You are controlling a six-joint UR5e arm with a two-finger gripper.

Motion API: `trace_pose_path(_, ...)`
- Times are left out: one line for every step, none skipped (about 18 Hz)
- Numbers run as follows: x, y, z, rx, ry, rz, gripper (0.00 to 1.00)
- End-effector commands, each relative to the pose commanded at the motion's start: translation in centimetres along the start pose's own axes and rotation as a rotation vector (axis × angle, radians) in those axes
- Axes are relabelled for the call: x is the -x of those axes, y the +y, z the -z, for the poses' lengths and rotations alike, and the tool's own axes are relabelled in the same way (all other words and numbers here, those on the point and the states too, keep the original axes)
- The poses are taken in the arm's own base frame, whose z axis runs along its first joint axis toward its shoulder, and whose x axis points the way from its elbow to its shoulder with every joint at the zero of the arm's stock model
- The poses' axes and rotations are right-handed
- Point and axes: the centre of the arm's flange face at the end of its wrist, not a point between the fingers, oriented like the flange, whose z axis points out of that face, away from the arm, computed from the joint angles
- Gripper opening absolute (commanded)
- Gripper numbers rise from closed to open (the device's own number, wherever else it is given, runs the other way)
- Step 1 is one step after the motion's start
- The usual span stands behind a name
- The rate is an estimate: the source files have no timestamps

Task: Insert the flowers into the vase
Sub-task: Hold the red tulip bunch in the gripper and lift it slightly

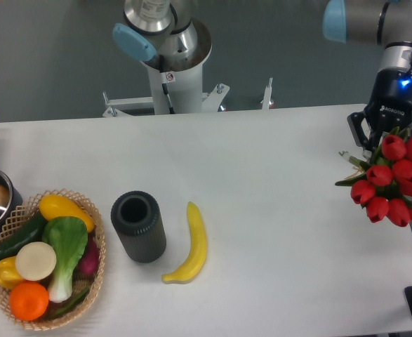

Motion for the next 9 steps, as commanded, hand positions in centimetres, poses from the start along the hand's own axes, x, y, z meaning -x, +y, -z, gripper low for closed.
trace_pose_path(0.02,-0.07,0.02,0.000,-0.001,-0.003,0.16)
trace_pose_path(-0.16,0.13,-0.23,0.002,0.003,0.000,0.16)
trace_pose_path(-0.19,0.20,-0.25,0.002,0.004,0.001,0.16)
trace_pose_path(-0.07,-0.12,-0.13,0.001,0.002,-0.001,0.16)
trace_pose_path(0.01,-0.19,-0.12,0.000,0.002,0.001,0.16)
trace_pose_path(-0.11,-0.18,-0.30,0.001,0.004,0.001,0.16)
trace_pose_path(-0.07,-0.07,-0.56,0.002,0.008,0.001,0.16)
trace_pose_path(0.06,-0.09,-0.69,0.000,0.010,-0.004,0.16)
trace_pose_path(0.14,-0.47,-0.75,-0.001,0.010,-0.010,0.16)
